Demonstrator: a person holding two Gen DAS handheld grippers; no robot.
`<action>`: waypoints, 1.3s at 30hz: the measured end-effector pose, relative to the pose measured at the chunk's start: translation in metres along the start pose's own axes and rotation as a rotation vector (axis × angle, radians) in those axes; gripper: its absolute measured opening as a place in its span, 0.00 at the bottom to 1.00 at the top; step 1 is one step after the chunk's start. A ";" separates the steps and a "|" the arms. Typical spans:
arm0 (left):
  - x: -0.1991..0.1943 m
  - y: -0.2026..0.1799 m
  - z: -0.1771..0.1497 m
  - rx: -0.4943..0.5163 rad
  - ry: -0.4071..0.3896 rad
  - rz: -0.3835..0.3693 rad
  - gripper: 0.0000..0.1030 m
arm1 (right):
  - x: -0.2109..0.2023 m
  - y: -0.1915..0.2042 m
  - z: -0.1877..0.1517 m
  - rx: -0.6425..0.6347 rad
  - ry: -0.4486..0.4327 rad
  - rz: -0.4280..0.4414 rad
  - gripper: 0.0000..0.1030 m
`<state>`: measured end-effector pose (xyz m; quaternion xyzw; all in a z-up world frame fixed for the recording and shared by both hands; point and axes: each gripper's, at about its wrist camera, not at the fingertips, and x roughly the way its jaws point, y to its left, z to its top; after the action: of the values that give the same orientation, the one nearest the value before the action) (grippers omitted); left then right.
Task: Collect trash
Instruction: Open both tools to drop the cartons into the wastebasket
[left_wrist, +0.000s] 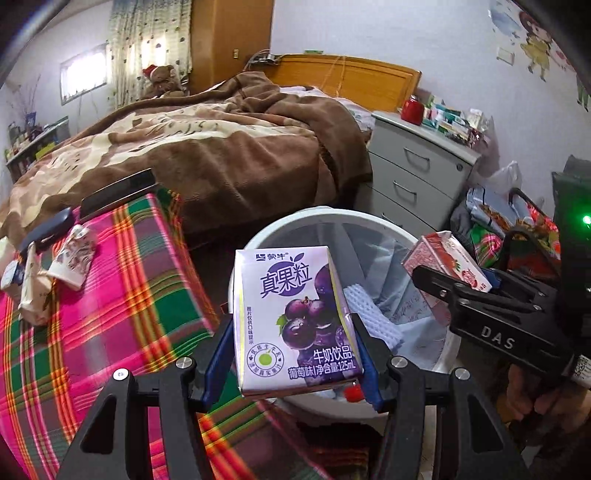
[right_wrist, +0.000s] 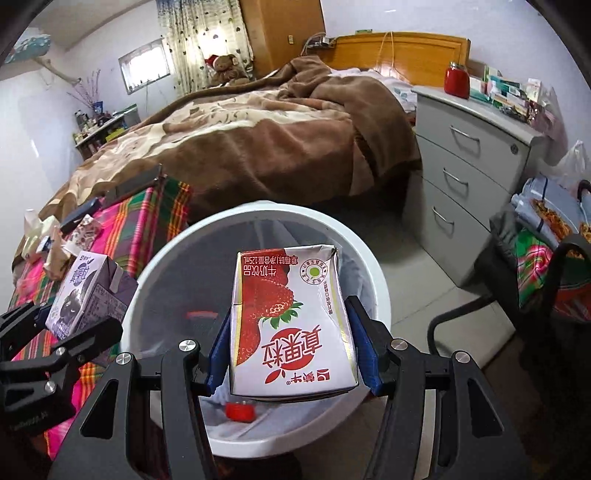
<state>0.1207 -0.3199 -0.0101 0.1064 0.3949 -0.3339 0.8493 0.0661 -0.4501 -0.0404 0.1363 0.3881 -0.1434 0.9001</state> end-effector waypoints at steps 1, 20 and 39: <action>0.004 -0.003 0.000 0.004 0.006 -0.005 0.57 | 0.002 -0.001 0.000 0.002 0.009 0.001 0.57; 0.012 0.004 0.005 -0.040 0.006 -0.025 0.66 | 0.003 -0.008 -0.001 0.006 0.029 0.017 0.64; -0.032 0.044 -0.011 -0.107 -0.051 0.044 0.66 | -0.009 0.026 0.001 -0.012 -0.014 0.047 0.64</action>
<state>0.1276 -0.2663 0.0026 0.0611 0.3878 -0.2963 0.8707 0.0705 -0.4248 -0.0300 0.1389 0.3795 -0.1205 0.9067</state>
